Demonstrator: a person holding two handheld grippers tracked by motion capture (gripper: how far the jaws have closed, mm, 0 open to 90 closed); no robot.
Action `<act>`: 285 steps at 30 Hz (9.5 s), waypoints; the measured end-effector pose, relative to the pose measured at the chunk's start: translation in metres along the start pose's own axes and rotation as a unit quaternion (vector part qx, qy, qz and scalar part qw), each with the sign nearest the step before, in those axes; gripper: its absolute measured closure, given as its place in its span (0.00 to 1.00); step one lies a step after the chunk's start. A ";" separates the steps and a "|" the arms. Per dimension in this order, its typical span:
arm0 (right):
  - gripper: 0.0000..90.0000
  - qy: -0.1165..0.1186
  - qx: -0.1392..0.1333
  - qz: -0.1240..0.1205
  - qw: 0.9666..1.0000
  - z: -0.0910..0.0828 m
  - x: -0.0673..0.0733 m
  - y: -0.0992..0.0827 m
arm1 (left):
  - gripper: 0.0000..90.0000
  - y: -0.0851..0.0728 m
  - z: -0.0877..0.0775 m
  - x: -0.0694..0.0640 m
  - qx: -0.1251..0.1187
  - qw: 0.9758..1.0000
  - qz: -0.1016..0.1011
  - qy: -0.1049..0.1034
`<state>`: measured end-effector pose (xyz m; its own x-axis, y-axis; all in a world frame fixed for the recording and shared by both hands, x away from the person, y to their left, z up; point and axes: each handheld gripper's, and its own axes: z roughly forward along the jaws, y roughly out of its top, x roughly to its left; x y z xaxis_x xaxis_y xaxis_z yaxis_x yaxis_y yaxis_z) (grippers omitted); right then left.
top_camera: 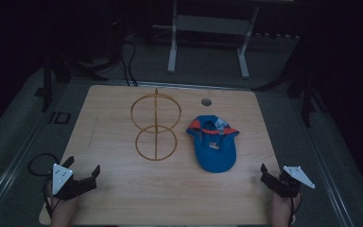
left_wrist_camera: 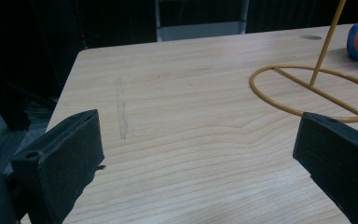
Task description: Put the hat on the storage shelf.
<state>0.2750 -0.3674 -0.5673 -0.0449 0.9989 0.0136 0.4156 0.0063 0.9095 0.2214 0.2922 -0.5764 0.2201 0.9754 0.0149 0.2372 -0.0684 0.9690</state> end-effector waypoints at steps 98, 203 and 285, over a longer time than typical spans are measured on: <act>0.29 0.167 0.183 -0.107 0.963 0.191 0.133 0.122 | 0.03 0.012 0.010 -0.032 0.074 0.988 0.007 -0.136; 0.98 0.254 -0.036 -0.170 0.951 -0.017 0.119 0.193 | 0.03 0.237 0.070 -0.170 0.048 0.951 0.083 -0.294; 0.65 0.401 -0.080 -0.201 0.890 -0.091 0.115 0.178 | 0.97 0.245 0.104 -0.208 -0.169 0.812 0.295 -0.474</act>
<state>0.2608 -0.2556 -0.3663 -0.8220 0.5618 -0.0928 0.0873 0.2853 0.9545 0.3326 0.0508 -0.3681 0.8687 0.1825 0.4605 -0.4127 -0.2476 0.8766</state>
